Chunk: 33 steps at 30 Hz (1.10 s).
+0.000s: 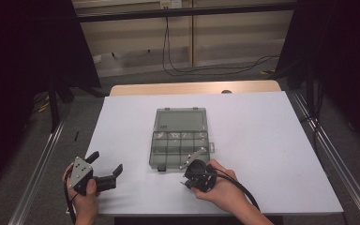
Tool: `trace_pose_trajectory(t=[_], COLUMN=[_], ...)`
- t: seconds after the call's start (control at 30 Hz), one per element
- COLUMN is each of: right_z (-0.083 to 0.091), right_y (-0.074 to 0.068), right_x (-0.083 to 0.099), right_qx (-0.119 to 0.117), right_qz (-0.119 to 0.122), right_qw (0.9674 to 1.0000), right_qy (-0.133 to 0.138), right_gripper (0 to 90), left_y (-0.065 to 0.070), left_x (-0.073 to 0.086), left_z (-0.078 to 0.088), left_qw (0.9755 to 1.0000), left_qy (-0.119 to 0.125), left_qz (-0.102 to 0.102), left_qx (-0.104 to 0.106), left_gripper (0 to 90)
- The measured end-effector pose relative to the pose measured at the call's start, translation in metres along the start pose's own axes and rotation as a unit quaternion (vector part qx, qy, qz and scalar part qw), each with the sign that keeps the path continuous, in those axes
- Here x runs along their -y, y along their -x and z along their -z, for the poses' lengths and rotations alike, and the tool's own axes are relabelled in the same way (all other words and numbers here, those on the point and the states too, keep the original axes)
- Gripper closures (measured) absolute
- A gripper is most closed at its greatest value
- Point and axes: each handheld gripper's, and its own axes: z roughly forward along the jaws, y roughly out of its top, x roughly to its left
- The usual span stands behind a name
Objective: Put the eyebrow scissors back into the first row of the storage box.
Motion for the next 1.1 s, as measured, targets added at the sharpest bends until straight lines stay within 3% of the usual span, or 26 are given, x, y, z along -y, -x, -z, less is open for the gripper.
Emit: trace_pose_trajectory(t=[0.4,1.1], right_z=[0.011,0.029], right_y=[0.006,0.021], right_x=[-0.004,-0.022], right_qx=[-0.009,-0.017], right_qz=[0.009,0.013], right_qw=[0.9995,0.9982], right_qy=[0.029,0.055], right_gripper=[90.0,90.0], left_y=[0.001,0.000], left_x=[0.000,0.000], left_z=[0.000,0.000], left_qw=[1.0000,1.0000], left_qy=[0.001,0.000], left_qz=[0.003,0.002], left_qx=[-0.001,-0.003], left_gripper=[0.0,0.0])
